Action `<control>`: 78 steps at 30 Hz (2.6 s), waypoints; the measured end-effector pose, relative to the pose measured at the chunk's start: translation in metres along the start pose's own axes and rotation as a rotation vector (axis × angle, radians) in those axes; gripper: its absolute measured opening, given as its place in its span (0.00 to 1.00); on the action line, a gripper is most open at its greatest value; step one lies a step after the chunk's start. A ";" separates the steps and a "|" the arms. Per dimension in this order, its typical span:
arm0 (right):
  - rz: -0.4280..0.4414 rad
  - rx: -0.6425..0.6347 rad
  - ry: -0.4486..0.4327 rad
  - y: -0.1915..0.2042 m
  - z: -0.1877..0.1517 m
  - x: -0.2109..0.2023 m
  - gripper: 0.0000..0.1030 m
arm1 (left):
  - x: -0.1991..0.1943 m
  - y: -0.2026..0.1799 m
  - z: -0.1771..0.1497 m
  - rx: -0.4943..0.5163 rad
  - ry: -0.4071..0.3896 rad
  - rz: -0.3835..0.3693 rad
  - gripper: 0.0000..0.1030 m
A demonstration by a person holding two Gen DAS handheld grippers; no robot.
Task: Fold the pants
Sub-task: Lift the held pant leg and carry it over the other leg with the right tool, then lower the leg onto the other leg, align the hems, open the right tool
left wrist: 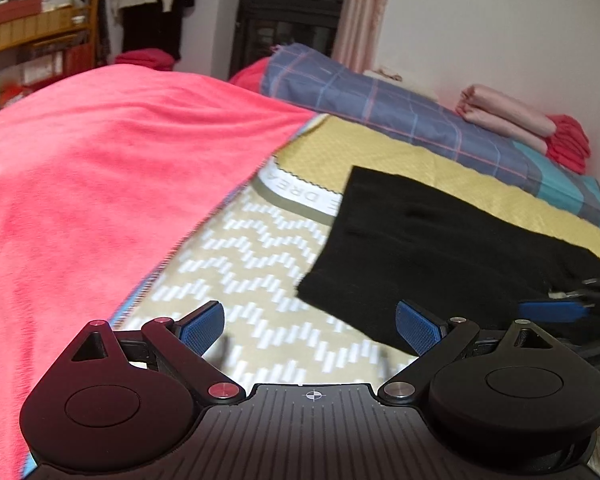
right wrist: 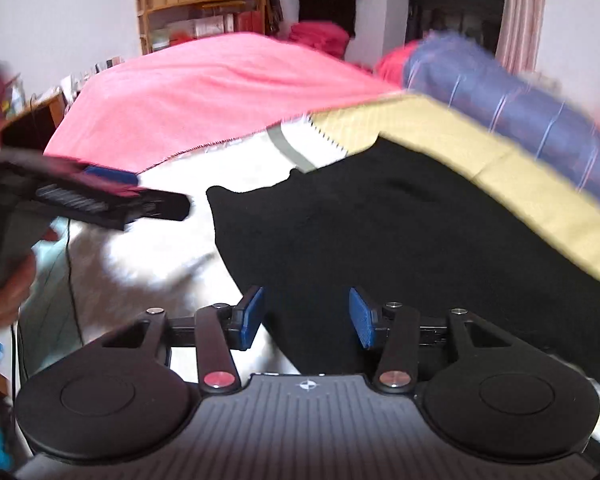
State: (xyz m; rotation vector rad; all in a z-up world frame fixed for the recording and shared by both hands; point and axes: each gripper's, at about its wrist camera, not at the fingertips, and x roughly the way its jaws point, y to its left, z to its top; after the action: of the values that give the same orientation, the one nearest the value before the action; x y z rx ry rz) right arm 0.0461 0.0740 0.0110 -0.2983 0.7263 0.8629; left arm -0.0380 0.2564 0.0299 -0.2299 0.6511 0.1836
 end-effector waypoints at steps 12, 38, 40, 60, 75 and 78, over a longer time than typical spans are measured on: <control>0.076 -0.068 0.037 0.029 0.007 0.033 0.11 | -0.007 0.017 0.002 -0.040 -0.019 0.043 1.00; 0.285 0.059 0.022 0.007 0.070 0.087 0.07 | -0.015 0.034 -0.007 -0.075 -0.017 0.065 1.00; 0.203 0.109 -0.027 -0.013 0.076 0.078 0.25 | -0.014 0.033 -0.006 -0.065 -0.017 0.070 1.00; -0.298 0.435 -0.124 -0.208 0.000 -0.060 0.68 | 0.076 -0.105 0.077 0.081 0.100 -0.171 1.00; -0.883 1.030 -0.242 -0.433 -0.202 -0.234 0.65 | 0.191 -0.139 0.056 0.083 0.172 -0.118 1.00; -1.010 1.146 -0.216 -0.429 -0.213 -0.240 0.70 | 0.190 -0.140 0.054 0.085 0.165 -0.117 1.00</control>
State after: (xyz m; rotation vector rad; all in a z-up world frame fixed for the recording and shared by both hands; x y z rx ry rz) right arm 0.1781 -0.4453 0.0028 0.4452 0.6456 -0.5241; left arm 0.1748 0.1550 -0.0245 -0.2020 0.8053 0.0240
